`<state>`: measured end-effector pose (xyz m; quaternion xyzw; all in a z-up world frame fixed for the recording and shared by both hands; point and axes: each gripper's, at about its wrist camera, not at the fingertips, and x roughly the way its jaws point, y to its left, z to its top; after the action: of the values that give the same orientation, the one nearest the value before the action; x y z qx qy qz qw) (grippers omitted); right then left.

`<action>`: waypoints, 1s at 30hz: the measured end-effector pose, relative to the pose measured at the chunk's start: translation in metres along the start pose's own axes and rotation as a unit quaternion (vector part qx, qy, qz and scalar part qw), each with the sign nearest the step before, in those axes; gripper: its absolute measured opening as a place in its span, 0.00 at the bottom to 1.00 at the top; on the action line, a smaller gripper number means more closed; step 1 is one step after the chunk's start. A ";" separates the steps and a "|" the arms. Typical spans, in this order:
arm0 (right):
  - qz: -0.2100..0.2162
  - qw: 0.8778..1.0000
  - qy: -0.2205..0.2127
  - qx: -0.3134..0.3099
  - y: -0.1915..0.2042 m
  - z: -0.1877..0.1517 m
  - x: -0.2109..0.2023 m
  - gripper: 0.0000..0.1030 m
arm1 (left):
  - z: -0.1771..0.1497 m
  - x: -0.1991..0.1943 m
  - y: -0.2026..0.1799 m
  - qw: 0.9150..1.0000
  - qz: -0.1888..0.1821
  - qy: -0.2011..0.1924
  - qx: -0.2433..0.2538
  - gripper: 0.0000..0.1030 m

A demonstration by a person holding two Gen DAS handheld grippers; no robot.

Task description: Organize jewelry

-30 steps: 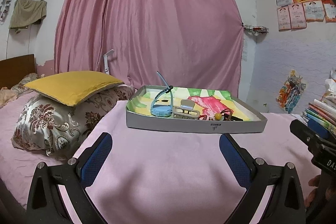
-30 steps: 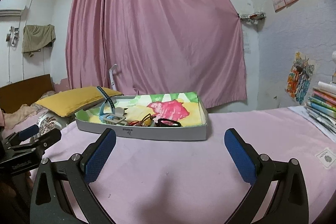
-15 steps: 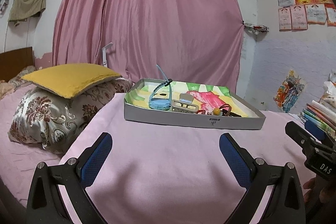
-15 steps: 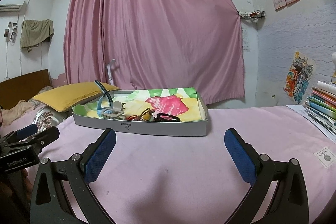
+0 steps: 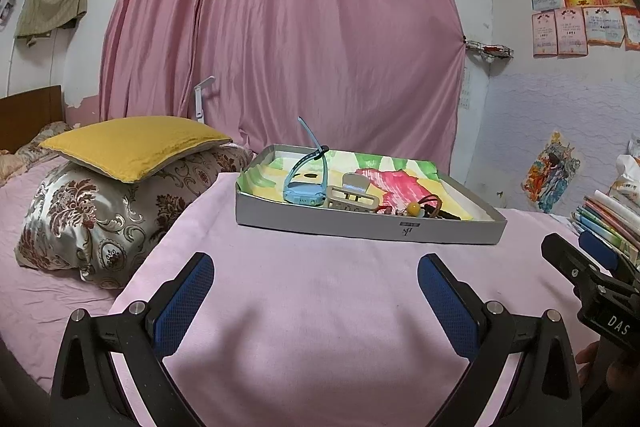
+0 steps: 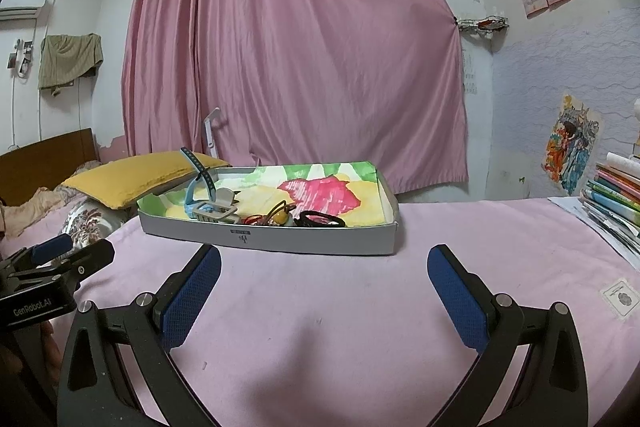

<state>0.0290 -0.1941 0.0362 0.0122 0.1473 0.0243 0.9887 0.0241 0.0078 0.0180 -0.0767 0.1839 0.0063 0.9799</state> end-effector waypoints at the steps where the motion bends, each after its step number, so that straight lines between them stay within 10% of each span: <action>1: 0.000 1.000 0.000 0.000 0.000 0.000 0.000 0.99 | 0.000 0.000 0.000 1.000 0.001 0.000 0.001 0.99; 30: 0.002 1.000 0.003 0.001 0.002 -0.001 0.001 0.99 | 0.000 0.000 0.001 1.000 0.001 0.002 0.000 0.99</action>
<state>0.0295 -0.1922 0.0352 0.0137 0.1502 0.0258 0.9882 0.0244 0.0088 0.0175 -0.0761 0.1863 0.0074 0.9795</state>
